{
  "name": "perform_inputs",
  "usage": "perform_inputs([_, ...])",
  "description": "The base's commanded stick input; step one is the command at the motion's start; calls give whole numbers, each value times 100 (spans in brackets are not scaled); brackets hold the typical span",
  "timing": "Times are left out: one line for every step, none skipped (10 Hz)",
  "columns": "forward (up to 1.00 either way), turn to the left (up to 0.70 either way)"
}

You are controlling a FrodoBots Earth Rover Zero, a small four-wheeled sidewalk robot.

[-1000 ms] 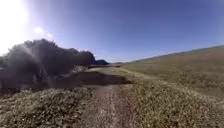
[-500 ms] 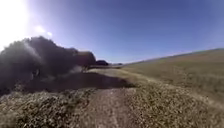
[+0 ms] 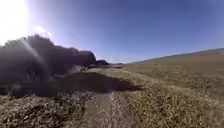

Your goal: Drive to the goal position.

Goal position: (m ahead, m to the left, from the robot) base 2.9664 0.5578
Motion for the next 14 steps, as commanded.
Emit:
perform_inputs([70, 0])
perform_inputs([70, 0])
perform_inputs([70, 0])
perform_inputs([70, 0])
perform_inputs([70, 0])
perform_inputs([70, 0])
perform_inputs([70, 0])
perform_inputs([70, 0])
perform_inputs([70, 0])
perform_inputs([70, 0])
perform_inputs([70, 0])
perform_inputs([70, 0])
perform_inputs([70, 0])
perform_inputs([70, 0])
